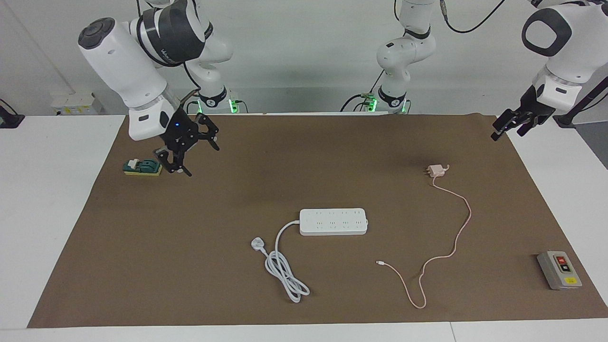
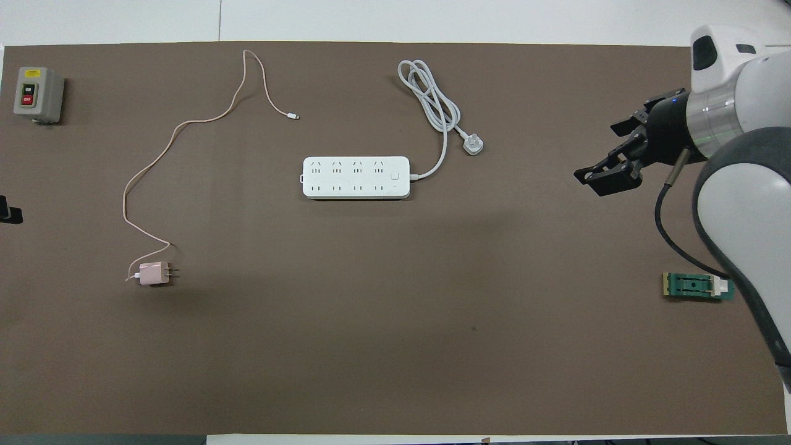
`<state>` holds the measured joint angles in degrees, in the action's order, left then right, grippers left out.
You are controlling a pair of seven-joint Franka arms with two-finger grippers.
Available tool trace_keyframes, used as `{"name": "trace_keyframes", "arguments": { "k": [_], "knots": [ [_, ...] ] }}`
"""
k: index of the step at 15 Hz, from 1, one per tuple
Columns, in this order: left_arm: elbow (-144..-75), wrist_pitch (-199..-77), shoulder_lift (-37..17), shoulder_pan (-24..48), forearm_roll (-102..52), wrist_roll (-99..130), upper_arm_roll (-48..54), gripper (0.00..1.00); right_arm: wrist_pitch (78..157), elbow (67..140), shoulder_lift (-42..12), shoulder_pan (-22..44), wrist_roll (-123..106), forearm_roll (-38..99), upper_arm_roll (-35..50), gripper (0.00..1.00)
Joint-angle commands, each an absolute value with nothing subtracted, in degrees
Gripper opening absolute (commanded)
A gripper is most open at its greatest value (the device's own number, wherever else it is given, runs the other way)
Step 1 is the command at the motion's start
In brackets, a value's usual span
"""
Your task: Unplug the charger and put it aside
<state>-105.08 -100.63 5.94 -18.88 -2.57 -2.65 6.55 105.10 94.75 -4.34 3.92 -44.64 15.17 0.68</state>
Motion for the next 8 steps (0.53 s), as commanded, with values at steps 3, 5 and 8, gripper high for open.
{"name": "trace_keyframes", "arguments": {
  "k": [3,5,8],
  "knots": [
    [-93.5,-91.2,1.9,-14.3,0.6,1.4,6.6,1.00,100.8,95.9,-2.6,-1.9,-37.0,13.8,1.2,1.00],
    [-91.2,-89.9,1.1,-13.1,0.9,1.4,6.6,1.00,98.8,95.9,-1.3,-2.5,-32.0,12.9,1.1,1.00],
    [-89.5,-89.4,0.8,-8.2,0.8,1.5,5.7,1.00,96.1,95.9,0.2,-4.0,-22.5,10.3,1.1,1.00]
  ]
}}
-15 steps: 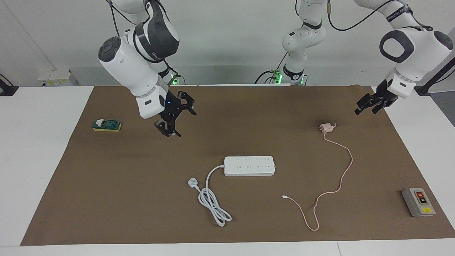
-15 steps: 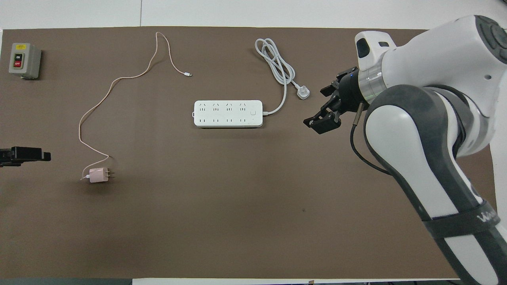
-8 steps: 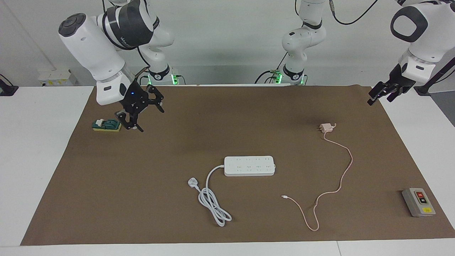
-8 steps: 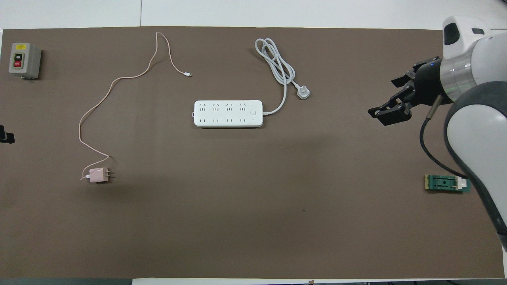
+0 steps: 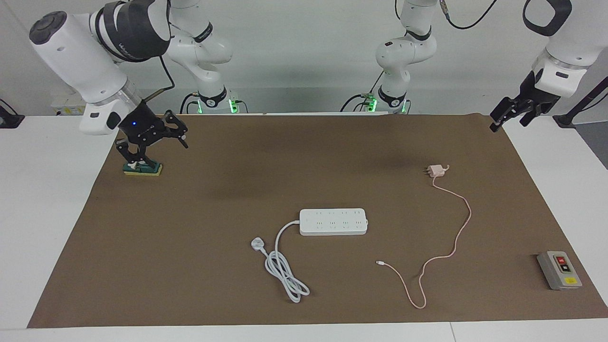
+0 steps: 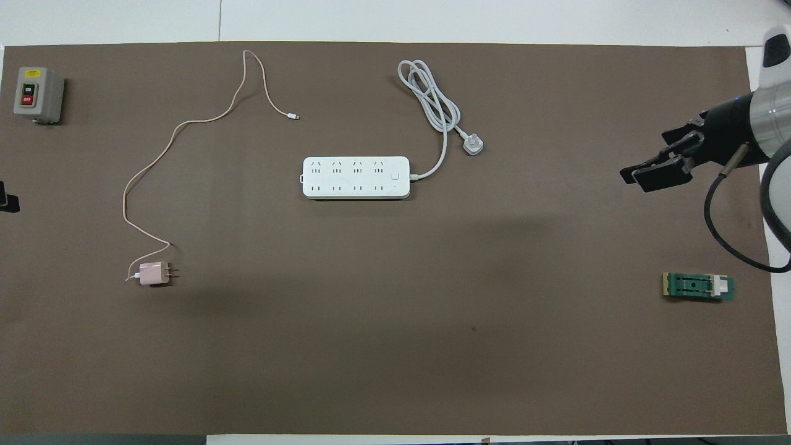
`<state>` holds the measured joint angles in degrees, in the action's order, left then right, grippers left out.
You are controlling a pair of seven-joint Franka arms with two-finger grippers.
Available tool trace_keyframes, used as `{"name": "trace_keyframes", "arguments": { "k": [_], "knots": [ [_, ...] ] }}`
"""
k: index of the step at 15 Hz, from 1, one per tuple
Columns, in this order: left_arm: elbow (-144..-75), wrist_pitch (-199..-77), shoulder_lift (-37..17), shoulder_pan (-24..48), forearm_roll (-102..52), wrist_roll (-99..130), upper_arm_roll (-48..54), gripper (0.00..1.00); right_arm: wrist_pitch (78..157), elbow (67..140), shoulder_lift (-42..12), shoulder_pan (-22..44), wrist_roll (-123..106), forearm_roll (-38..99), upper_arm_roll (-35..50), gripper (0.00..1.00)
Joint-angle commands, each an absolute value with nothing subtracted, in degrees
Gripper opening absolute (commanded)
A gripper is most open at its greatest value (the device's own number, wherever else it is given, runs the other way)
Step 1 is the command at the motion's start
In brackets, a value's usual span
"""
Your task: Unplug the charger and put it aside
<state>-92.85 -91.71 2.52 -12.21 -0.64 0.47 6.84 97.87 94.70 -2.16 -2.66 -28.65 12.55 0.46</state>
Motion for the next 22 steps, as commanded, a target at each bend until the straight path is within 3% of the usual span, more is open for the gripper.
{"name": "trace_keyframes", "arguments": {
  "k": [1,3,17,22],
  "knots": [
    [-89.6,-89.1,0.6,-6.4,1.2,1.5,4.7,1.00,95.1,95.9,0.5,-4.3,-20.2,8.7,1.1,1.00],
    [-89.6,-88.5,0.6,0.8,1.3,1.5,-0.4,1.00,92.7,95.9,1.7,-5.3,-16.4,5.9,1.1,1.00],
    [-95.1,-90.5,2.8,2.3,-0.7,0.9,1.1,1.00,81.3,95.9,8.8,-6.8,-2.1,-1.4,1.1,1.00],
    [-94.7,-92.4,2.6,2.2,-0.9,1.1,1.2,1.00,86.0,97.6,9.4,-6.9,-2.5,-3.3,1.4,1.00]
  ]
}}
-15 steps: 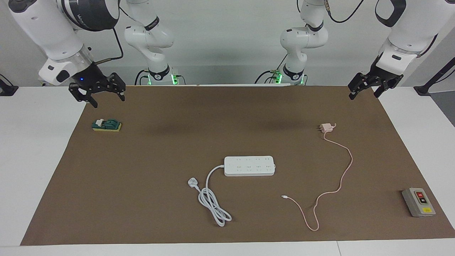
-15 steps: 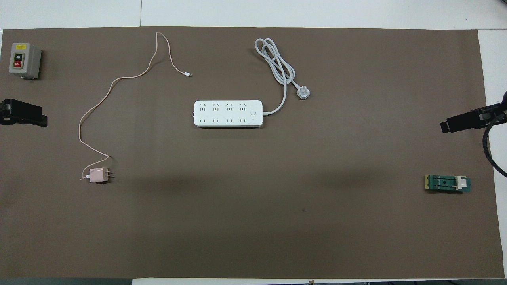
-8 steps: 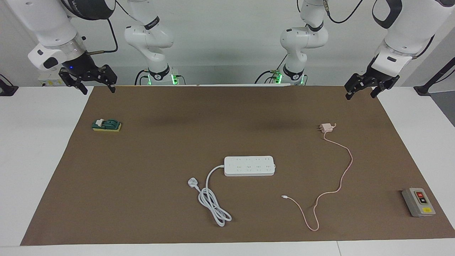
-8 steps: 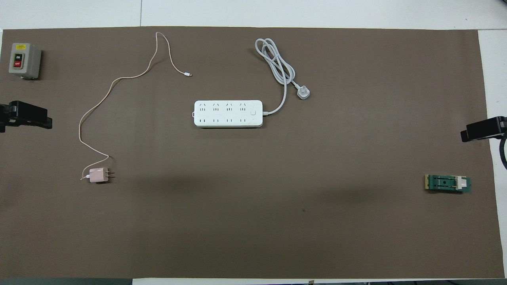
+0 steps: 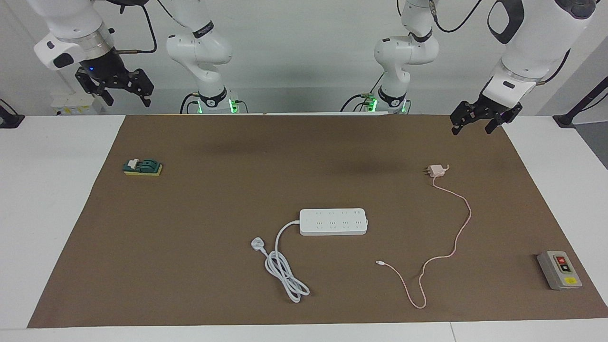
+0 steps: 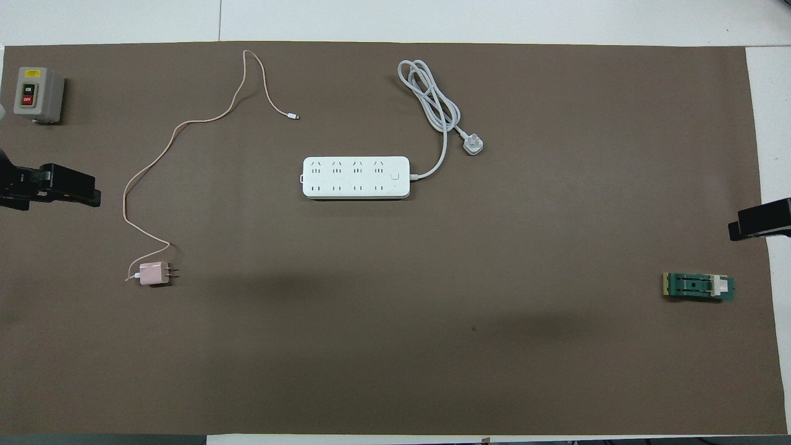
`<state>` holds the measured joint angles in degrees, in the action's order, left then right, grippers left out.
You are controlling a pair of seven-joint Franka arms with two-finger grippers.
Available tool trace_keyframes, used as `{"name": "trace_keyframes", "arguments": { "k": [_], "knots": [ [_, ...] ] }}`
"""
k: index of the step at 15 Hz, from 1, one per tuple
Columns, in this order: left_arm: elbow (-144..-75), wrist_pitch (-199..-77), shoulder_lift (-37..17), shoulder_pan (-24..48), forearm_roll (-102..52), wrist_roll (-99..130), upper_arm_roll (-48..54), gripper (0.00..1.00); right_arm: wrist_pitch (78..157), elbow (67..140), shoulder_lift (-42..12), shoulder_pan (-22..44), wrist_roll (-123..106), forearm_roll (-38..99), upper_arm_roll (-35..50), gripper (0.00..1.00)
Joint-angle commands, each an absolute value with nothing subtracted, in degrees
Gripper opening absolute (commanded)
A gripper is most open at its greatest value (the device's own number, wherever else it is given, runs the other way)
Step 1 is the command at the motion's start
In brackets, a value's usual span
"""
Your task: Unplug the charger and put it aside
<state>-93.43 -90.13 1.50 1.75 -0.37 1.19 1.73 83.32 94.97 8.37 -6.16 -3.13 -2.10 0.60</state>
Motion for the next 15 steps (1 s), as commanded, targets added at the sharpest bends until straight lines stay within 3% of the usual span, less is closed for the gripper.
{"name": "trace_keyframes", "arguments": {
  "k": [1,15],
  "knots": [
    [-94.7,-93.5,2.6,2.2,-0.9,1.1,1.1,1.00,86.6,98.3,9.4,-6.9,-2.5,-3.3,1.4,1.00],
    [-95.1,-92.5,2.9,2.3,-0.9,1.3,1.1,1.00,86.0,98.1,9.8,-7.0,-2.0,-2.5,1.5,1.00]
  ]
}}
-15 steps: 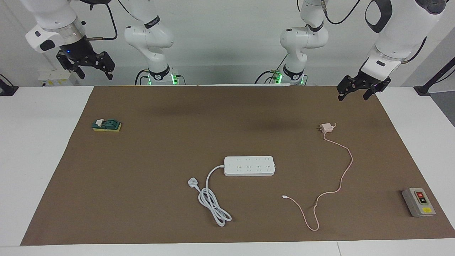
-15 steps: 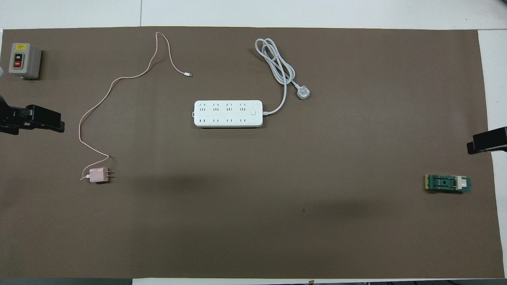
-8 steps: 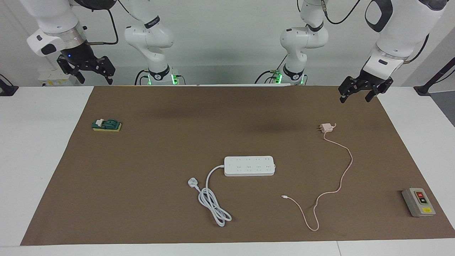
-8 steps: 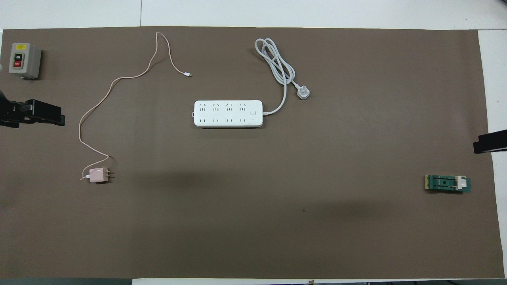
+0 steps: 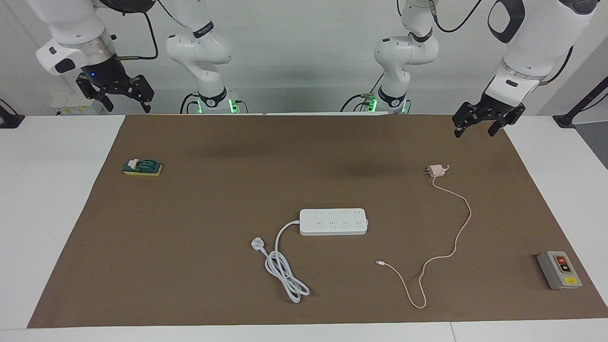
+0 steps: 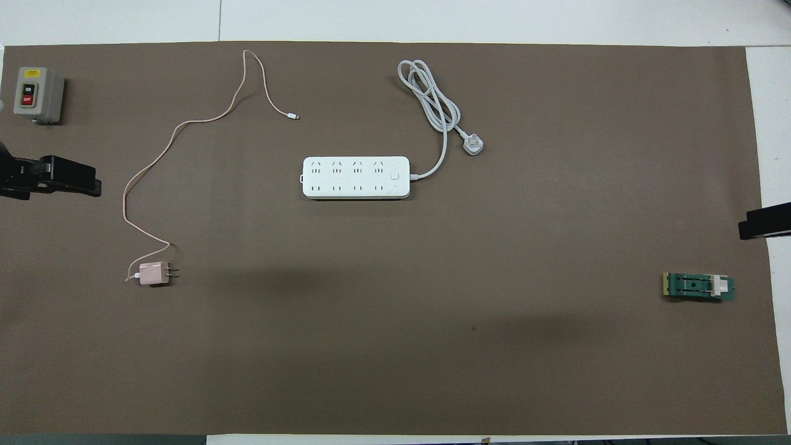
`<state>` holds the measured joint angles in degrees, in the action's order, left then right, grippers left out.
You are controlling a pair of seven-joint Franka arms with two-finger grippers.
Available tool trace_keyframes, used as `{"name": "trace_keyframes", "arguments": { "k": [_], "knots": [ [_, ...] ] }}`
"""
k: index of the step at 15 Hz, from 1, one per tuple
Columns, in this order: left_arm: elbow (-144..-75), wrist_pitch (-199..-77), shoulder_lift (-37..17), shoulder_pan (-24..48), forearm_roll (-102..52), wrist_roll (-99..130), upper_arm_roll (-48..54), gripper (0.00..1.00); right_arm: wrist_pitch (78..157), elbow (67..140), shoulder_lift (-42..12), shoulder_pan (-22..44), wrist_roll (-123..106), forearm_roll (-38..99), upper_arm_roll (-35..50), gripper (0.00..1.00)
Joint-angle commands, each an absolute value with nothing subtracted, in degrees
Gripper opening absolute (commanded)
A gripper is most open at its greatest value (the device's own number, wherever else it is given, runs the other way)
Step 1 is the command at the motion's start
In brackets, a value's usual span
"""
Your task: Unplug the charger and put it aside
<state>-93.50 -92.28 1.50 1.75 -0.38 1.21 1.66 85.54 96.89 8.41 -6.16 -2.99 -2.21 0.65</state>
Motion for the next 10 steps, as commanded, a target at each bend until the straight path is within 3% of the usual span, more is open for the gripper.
{"name": "trace_keyframes", "arguments": {
  "k": [1,10],
  "knots": [
    [-95.1,-92.5,2.9,2.3,-0.9,1.2,1.1,1.00,86.0,98.1,10.0,-7.0,-2.0,-2.5,1.5,1.00],
    [-95.0,-92.6,2.9,2.3,-0.9,0.8,1.1,1.00,86.0,98.2,10.1,-6.9,-2.0,-2.3,1.5,1.00]
  ]
}}
